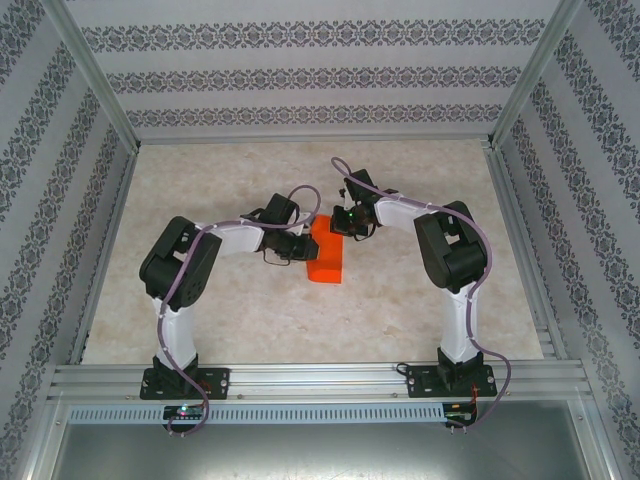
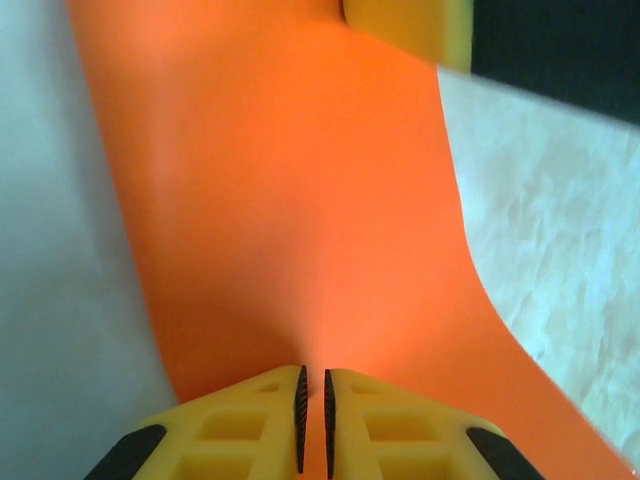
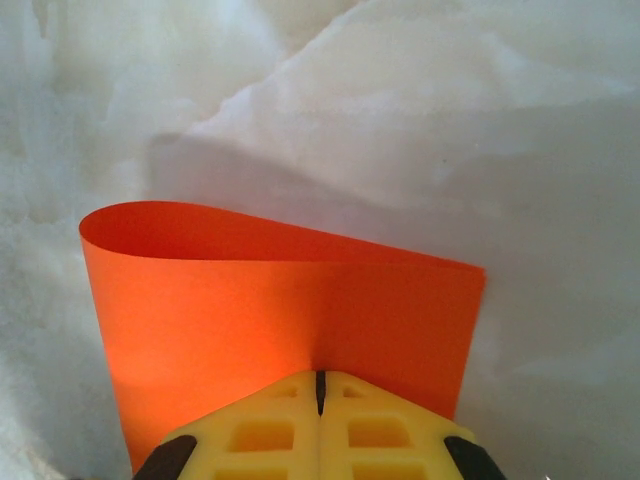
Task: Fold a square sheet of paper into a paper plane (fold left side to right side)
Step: First fold the square sheet of paper in half at the center of the table.
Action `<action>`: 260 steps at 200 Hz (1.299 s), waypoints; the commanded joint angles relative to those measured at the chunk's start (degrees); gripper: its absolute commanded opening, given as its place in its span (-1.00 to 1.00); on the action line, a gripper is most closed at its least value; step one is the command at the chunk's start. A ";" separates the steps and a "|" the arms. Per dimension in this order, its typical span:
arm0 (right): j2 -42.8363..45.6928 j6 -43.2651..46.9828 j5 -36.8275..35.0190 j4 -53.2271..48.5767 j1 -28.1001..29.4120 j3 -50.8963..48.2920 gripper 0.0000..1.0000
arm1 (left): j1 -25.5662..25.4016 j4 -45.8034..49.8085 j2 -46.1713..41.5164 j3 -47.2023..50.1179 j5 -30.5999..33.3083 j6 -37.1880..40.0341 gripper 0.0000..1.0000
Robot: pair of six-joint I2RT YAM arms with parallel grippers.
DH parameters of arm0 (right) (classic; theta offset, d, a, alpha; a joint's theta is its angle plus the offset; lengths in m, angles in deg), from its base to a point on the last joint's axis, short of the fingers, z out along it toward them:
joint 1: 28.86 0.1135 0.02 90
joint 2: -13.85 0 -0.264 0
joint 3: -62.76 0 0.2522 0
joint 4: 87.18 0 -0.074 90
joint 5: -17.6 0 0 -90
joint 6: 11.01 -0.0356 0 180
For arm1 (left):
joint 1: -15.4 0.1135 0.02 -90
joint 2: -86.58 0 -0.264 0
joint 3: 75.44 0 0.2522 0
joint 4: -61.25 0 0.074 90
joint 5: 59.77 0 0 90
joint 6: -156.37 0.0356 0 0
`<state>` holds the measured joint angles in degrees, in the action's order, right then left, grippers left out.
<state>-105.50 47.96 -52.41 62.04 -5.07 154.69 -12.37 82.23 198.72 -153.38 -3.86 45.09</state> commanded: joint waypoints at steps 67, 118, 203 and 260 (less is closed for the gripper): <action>-2.75 1.75 -3.83 -5.41 -0.06 0.19 -1.00 | -3.46 4.52 -8.28 8.89 -2.42 3.80 -0.67; -2.69 1.84 -3.65 -5.48 -0.02 0.31 -1.00 | -4.20 -0.26 -13.98 12.88 -3.37 -1.21 -0.65; -2.42 2.76 -4.16 -6.14 -0.06 0.24 -1.00 | -0.96 -6.36 -8.45 5.22 -6.88 -4.19 -0.68; -2.99 2.93 -3.85 -6.60 -0.06 0.92 -1.00 | -2.54 -5.90 -1.47 2.41 -6.09 -1.86 -0.68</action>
<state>-105.72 49.45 -52.68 60.36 -5.07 155.61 -13.70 77.29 196.32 -149.82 -9.22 41.94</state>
